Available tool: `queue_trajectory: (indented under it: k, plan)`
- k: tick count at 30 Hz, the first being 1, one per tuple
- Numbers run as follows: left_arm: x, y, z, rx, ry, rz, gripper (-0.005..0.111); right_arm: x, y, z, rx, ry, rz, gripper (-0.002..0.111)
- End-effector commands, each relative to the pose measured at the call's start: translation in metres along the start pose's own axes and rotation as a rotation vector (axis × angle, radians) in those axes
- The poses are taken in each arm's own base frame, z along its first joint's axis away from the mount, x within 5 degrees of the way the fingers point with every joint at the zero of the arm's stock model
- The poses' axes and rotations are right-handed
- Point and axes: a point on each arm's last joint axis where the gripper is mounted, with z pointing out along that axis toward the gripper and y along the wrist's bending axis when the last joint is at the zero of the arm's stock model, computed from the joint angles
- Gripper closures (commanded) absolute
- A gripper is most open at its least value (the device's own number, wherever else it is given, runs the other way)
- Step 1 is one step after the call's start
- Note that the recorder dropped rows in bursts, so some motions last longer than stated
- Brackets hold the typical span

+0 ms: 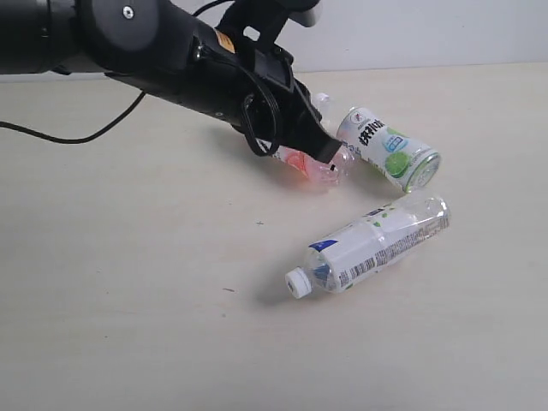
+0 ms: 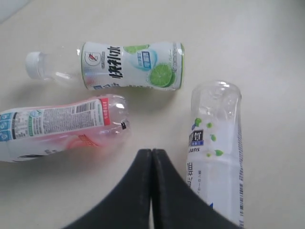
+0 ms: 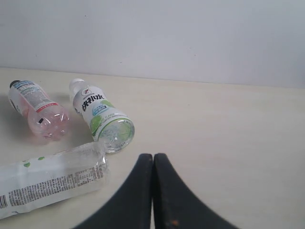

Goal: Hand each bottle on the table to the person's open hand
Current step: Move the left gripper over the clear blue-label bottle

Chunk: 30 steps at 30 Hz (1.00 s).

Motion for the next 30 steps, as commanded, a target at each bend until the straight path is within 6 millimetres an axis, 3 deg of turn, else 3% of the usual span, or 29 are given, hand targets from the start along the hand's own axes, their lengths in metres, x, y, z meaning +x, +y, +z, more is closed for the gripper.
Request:
queue_trajectory:
  k: [1,30]
  plan:
    - [-0.0023,-0.0033,-0.0088,0.004,-0.013,0.015,0.107,0.0007,0.0002,0.0,-0.003,-0.009,-0.003,0.108]
    - [0.0002,-0.0054,-0.0094,0.029,0.026,0.027,0.107,0.0007,0.0002,0.0,-0.003,-0.009,-0.003,0.108]
